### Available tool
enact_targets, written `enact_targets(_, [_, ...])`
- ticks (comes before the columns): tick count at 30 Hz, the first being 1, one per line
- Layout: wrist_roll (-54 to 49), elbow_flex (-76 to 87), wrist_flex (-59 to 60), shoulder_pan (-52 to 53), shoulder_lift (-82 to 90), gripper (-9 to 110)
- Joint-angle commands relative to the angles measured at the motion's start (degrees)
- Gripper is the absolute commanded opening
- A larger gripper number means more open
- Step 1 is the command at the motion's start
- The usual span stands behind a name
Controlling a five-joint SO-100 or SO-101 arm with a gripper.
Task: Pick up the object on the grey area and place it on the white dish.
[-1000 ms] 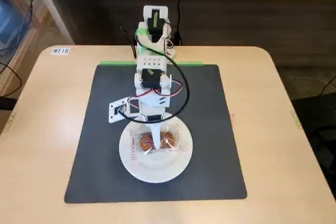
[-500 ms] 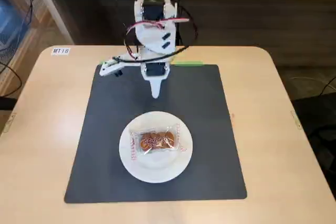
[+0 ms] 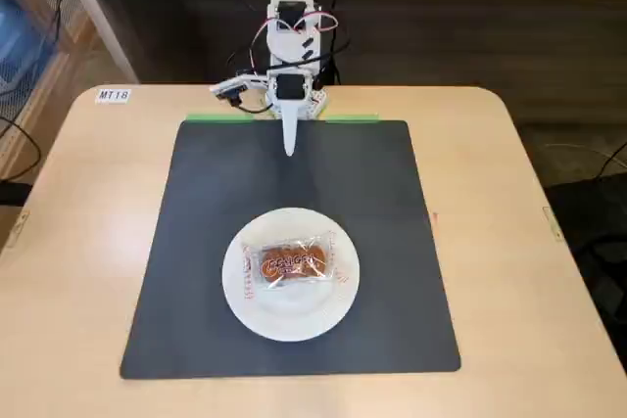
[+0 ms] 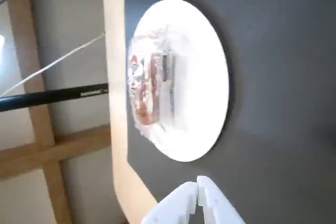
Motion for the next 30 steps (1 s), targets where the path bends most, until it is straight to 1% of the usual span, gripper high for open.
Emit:
enact_targets(1, [-1.23,5.89,2.11,0.88,7.65,0])
enact_targets(4, [-1.85,9.84,3.69,0.88,9.76,0])
enact_targets(15, [-2.64,18.81,2.99,1.23,9.76,0])
enact_targets(30, [-3.78,18.98,2.90,0.62,9.76,0])
